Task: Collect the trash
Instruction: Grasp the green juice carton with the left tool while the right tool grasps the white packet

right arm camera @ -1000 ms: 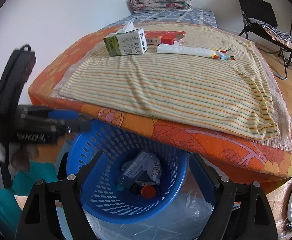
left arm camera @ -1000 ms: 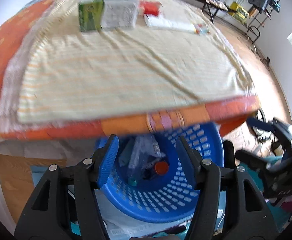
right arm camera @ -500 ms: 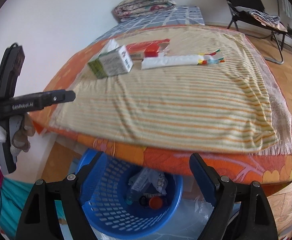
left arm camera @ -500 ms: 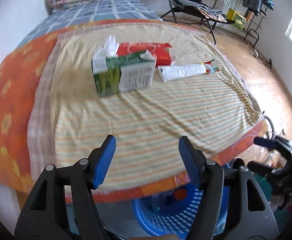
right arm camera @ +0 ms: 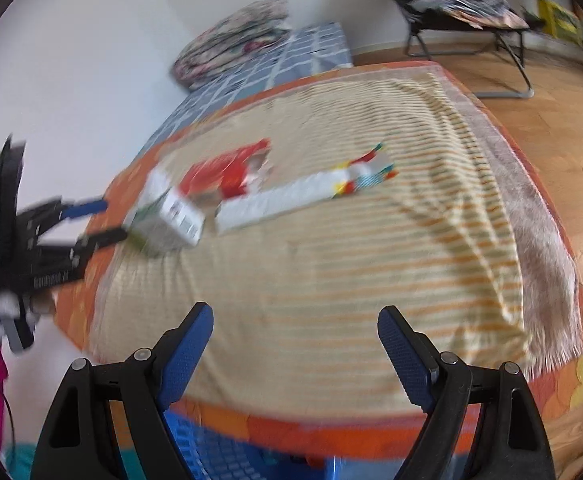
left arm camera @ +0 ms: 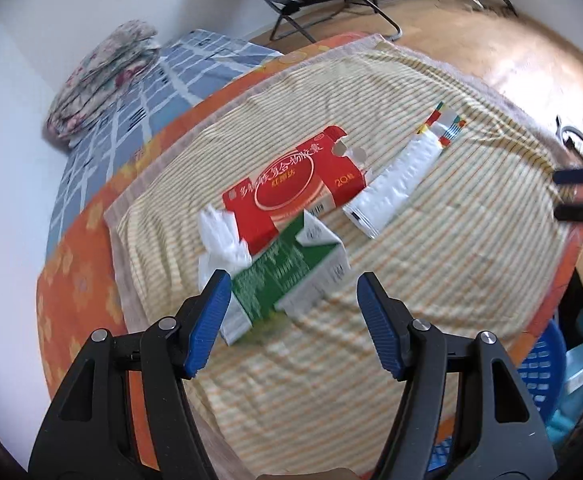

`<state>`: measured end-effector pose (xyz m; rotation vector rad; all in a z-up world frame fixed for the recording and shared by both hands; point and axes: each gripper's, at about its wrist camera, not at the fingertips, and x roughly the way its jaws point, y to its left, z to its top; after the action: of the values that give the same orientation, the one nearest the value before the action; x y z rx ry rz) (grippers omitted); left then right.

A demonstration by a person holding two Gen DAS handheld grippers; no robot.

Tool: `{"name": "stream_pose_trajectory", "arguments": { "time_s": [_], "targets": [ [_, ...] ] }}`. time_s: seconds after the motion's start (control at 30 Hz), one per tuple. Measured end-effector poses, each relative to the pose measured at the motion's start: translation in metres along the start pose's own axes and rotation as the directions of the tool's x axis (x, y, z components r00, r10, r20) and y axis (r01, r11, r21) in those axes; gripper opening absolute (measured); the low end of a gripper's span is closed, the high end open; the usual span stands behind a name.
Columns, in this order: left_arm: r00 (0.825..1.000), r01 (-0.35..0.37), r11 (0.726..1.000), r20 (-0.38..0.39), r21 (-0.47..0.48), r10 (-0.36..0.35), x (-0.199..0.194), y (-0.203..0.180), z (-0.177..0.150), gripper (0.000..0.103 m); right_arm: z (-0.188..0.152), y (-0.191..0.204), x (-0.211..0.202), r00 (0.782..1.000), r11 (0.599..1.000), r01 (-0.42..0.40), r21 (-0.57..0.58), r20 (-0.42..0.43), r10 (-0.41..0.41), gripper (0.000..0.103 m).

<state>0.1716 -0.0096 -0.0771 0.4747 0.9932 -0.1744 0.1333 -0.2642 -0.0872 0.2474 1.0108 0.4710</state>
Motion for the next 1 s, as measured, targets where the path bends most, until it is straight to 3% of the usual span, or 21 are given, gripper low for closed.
{"name": "stream_pose_trajectory", "arguments": {
  "time_s": [0.2,0.4,0.53,0.73,0.83,0.93,1.0],
  "targets": [
    [0.999,0.018,0.995,-0.051,0.095,-0.013,0.025,-0.005,0.010,0.068,0.043,-0.037,0.025,0.999,0.987,-0.033,0.160,0.030,0.028,0.085],
    [0.996,0.005,0.992,-0.088,0.126,0.006,0.049,-0.006,0.013,0.068,0.070,-0.070,0.058,0.996,0.941,-0.090,0.325,0.049,0.078,0.075],
    [0.994,0.013,0.990,-0.110,0.139,0.003,0.062,-0.006,0.012,0.068,0.079,-0.078,0.078,0.997,0.932,-0.069,0.355,0.059,0.051,0.071],
    [0.994,0.026,0.991,-0.110,0.128,-0.012,0.074,-0.003,0.013,0.068,0.084,-0.069,0.097,0.992,0.927,-0.111,0.358,0.092,0.083,0.067],
    [0.994,0.036,0.994,-0.105,0.106,-0.025,0.076,0.002,0.015,0.068,0.090,-0.063,0.106,0.991,0.928,-0.116,0.354,0.103,0.085,0.060],
    [0.993,0.058,0.996,-0.105,0.064,-0.051,0.077,0.010,0.015,0.068,0.094,-0.062,0.114,0.990,0.923,-0.124,0.365,0.111,0.089,0.042],
    [0.993,0.069,0.997,-0.099,0.037,-0.065,0.076,0.014,0.015,0.068,0.095,-0.061,0.119,0.990,0.921,-0.126,0.368,0.111,0.091,0.038]
  ]
}}
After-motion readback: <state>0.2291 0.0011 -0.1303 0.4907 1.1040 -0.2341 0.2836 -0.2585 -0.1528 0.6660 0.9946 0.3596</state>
